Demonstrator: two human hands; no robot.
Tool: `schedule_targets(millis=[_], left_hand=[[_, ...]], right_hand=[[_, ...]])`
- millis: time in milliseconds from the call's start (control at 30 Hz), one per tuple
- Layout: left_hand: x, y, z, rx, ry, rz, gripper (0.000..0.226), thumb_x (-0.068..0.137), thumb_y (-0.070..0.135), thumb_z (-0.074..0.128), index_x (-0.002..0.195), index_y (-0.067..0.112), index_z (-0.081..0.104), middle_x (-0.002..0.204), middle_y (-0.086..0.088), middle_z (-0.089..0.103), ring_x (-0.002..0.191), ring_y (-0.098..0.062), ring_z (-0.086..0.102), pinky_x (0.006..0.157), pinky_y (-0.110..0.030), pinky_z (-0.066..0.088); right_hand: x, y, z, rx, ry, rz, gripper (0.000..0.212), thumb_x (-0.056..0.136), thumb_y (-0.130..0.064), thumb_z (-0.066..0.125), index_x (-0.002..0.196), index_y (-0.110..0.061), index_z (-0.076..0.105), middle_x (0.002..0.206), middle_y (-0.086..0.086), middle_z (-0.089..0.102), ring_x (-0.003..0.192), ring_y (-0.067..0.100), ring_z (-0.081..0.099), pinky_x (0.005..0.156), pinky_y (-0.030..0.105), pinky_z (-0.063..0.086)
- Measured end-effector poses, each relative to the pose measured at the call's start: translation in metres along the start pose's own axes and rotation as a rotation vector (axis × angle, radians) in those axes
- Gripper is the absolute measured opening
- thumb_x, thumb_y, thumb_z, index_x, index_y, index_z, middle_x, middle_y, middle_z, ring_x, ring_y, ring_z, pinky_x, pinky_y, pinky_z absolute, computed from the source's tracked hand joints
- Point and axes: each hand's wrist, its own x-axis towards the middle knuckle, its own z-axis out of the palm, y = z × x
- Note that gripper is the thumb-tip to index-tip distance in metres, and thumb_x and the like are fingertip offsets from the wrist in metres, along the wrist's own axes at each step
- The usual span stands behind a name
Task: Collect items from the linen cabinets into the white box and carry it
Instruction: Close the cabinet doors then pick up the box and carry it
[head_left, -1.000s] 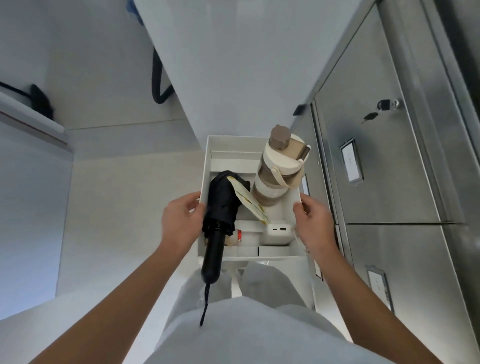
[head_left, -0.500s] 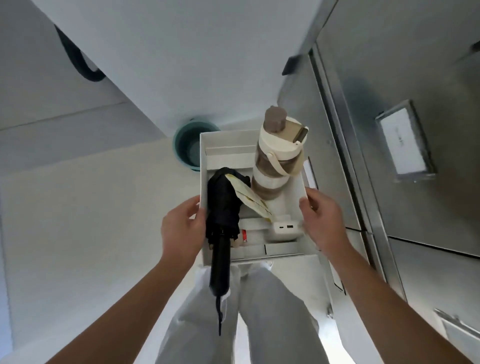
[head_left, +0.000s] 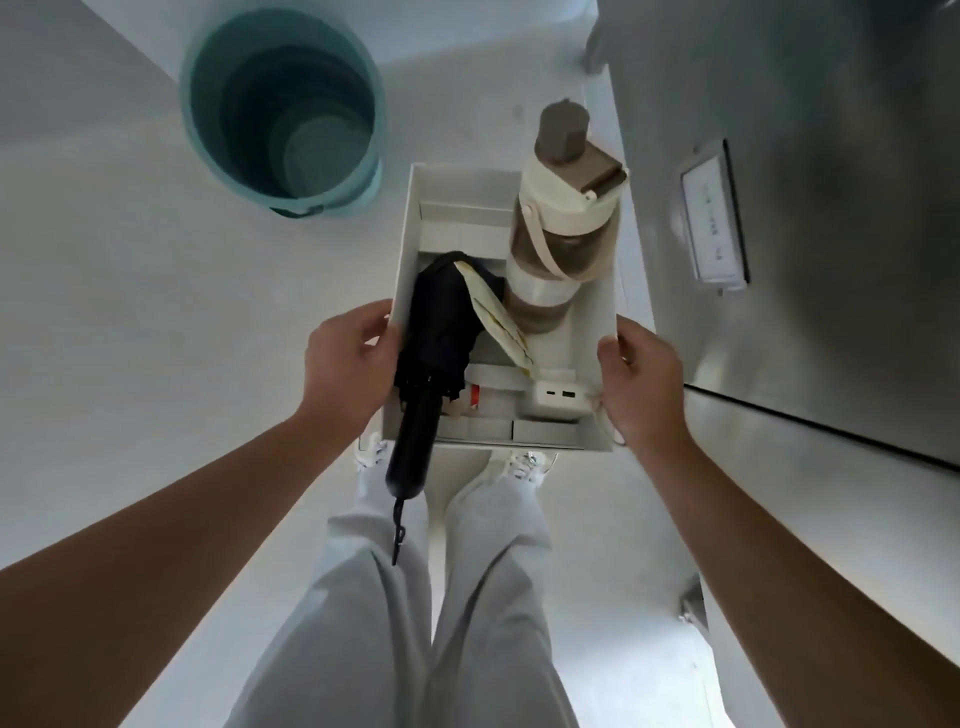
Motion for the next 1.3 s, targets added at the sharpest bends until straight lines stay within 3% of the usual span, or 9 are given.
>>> schedule_targets(millis=[133,333,433,633,767,900,1033,1200,1300], left_hand=[[0.025,-0.027,0.029,-0.007,0.0,-0.018,0.028,0.09,0.019,0.053,0.107,0.026,0.074,0.088,0.01,0.075,0.081,-0.005,0.067,0.075,-0.026,0.052],[0.053,-0.056,0.063,-0.044,0.066,-0.075,0.025,0.089,0.019,0.053,0.102,0.024,0.074,0.082,0.008,0.072,0.072,-0.003,0.06,0.067,-0.022,0.044],[0.057,-0.068,0.076,-0.103,0.095,-0.137,0.028,0.09,0.022,0.053,0.111,0.026,0.071,0.094,0.011,0.073,0.085,0.002,0.064,0.071,-0.011,0.045],[0.049,-0.082,0.092,-0.226,0.024,-0.265,0.026,0.091,0.025,0.058,0.114,0.032,0.068,0.101,0.016,0.072,0.078,-0.003,0.071,0.07,-0.029,0.058],[0.041,-0.087,0.088,-0.246,-0.016,-0.375,0.03,0.09,0.022,0.063,0.12,0.023,0.068,0.103,0.009,0.073,0.085,-0.012,0.072,0.078,-0.042,0.062],[0.017,-0.093,0.083,-0.212,-0.127,-0.463,0.03,0.09,0.022,0.066,0.12,0.021,0.068,0.097,0.006,0.074,0.081,-0.026,0.073,0.072,-0.05,0.062],[0.003,-0.102,0.084,-0.267,-0.12,-0.549,0.037,0.088,0.031,0.073,0.121,0.018,0.067,0.1,0.002,0.073,0.081,-0.03,0.072,0.076,-0.051,0.061],[0.004,-0.103,0.097,-0.406,-0.072,-0.596,0.027,0.09,0.026,0.07,0.117,0.02,0.069,0.087,0.009,0.072,0.075,-0.01,0.067,0.069,-0.033,0.062],[0.0,-0.104,0.103,-0.466,-0.056,-0.596,0.017,0.092,0.022,0.065,0.106,0.022,0.074,0.078,0.007,0.072,0.074,-0.007,0.068,0.069,-0.032,0.062]], right_hand=[[0.024,0.034,0.031,-0.004,-0.028,-0.011,0.029,0.097,-0.002,0.05,0.07,-0.002,0.039,0.06,0.009,0.033,0.06,0.019,0.031,0.059,0.033,0.026],[0.056,0.054,0.067,0.001,-0.035,0.001,0.021,0.096,-0.002,0.049,0.078,0.008,0.049,0.068,0.027,0.039,0.063,0.019,0.031,0.059,0.031,0.025],[0.061,0.061,0.08,0.033,-0.02,0.016,0.018,0.096,-0.002,0.048,0.08,-0.003,0.057,0.066,0.014,0.046,0.064,0.016,0.038,0.059,0.027,0.031],[0.062,0.071,0.082,0.104,-0.062,0.101,0.025,0.091,0.006,0.047,0.089,-0.013,0.063,0.075,-0.013,0.057,0.078,0.012,0.05,0.073,0.023,0.04],[0.058,0.065,0.068,0.29,-0.138,0.259,0.03,0.087,0.001,0.059,0.102,-0.019,0.074,0.095,-0.014,0.073,0.08,-0.01,0.065,0.07,0.007,0.045],[0.046,0.066,0.057,0.324,-0.111,0.358,0.035,0.074,-0.019,0.072,0.107,-0.007,0.072,0.098,-0.001,0.074,0.073,-0.012,0.065,0.064,0.009,0.047],[0.032,0.079,0.059,0.309,-0.087,0.495,0.044,0.083,-0.017,0.079,0.124,-0.006,0.068,0.121,0.006,0.072,0.11,0.014,0.067,0.098,0.036,0.055],[0.027,0.095,0.073,0.414,-0.065,0.556,0.035,0.091,-0.017,0.076,0.124,-0.006,0.069,0.115,0.013,0.074,0.081,0.009,0.073,0.059,0.019,0.056],[0.022,0.098,0.077,0.446,-0.1,0.538,0.031,0.093,-0.014,0.072,0.123,-0.007,0.071,0.11,0.014,0.076,0.081,0.013,0.075,0.065,0.034,0.063]])
